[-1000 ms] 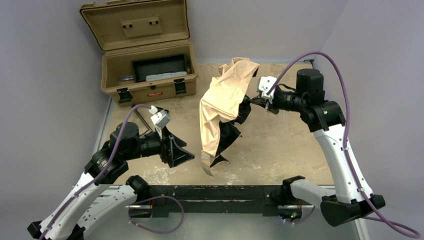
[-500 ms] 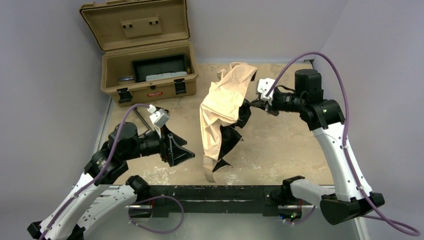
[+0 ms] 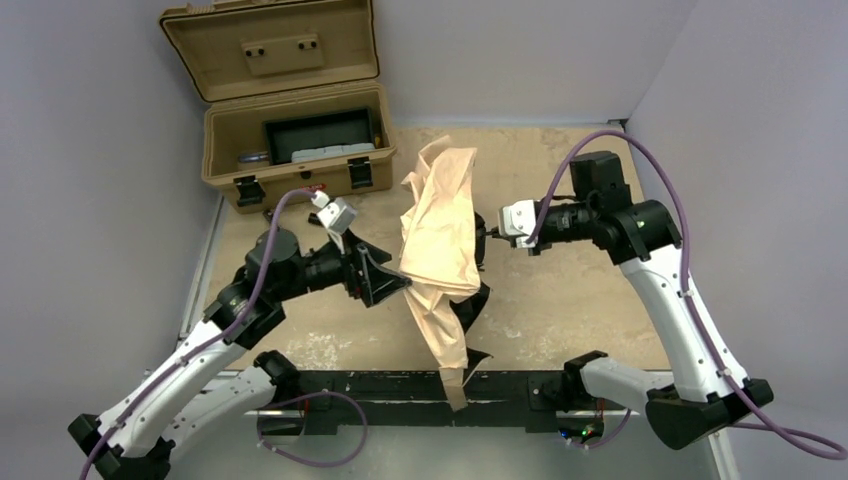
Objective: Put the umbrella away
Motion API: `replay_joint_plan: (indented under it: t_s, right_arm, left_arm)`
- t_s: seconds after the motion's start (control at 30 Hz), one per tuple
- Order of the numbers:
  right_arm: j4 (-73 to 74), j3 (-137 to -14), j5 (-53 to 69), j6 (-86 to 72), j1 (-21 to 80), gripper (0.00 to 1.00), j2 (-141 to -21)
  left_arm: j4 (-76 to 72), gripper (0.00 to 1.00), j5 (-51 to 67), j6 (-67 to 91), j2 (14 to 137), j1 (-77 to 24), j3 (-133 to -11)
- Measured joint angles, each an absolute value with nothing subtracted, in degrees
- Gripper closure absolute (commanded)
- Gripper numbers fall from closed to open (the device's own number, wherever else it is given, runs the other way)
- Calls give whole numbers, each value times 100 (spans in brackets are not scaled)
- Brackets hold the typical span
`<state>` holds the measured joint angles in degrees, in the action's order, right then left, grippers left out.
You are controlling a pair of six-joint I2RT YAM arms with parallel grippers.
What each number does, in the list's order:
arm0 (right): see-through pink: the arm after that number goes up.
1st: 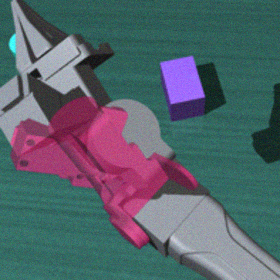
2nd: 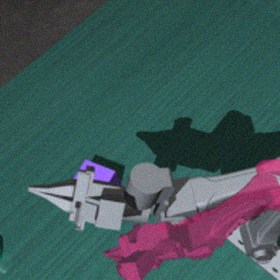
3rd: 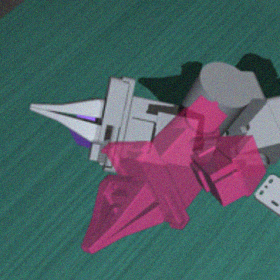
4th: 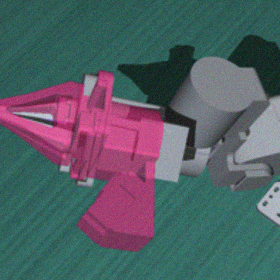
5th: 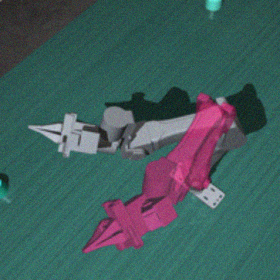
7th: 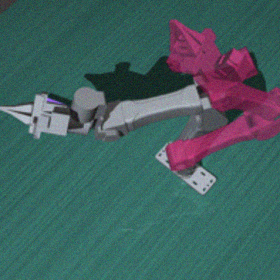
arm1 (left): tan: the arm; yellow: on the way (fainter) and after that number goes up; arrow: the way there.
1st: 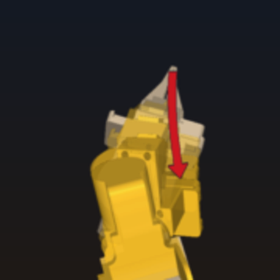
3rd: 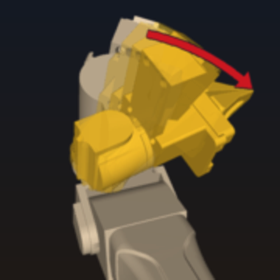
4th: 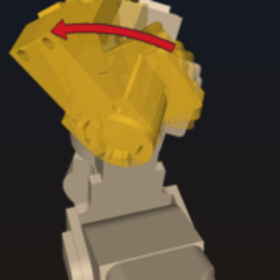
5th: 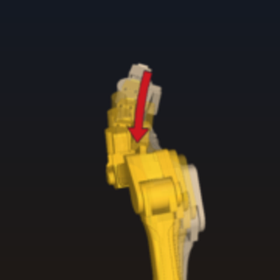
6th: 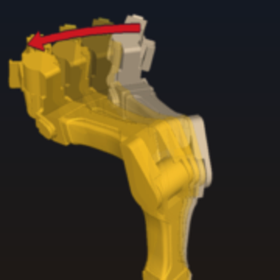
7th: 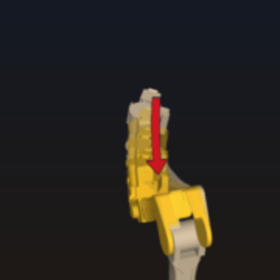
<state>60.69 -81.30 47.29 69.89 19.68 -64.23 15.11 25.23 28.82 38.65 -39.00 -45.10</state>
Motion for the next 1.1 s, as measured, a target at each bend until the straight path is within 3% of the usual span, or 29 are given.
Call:
replay_joint_plan:
  t_s: [0.23, 0.53, 0.57, 0.63, 0.87, 1.1]
  right_arm:
    - [5876, -7638, 4744, 7271, 2193, 100, -6342]
    - [4202, -5817, 4445, 7024, 2217, 100, -6394]
    - [4047, -5680, 4412, 7004, 2217, 97, -6449]
    - [3712, -5384, 4307, 7011, 2215, 81, -6654]
    - [3430, -5096, 3813, 7026, 2027, 56, -7843]
    - [3616, -5339, 3647, 6801, 1870, 47, -8117]
  left_arm:
    - [1074, 17, 2392, 2961, 4600, -3896, -4521]
    - [1186, 16, 1881, 2958, 3787, -3863, -4405]
    - [1236, 17, 1833, 2958, 3673, -3863, -4351]
    - [1376, 16, 1723, 2961, 3350, -3863, -4176]
    - [1892, 17, 1439, 3140, 2432, -3863, -3516]
    - [2182, 16, 1310, 3336, 2012, -3863, -3293]
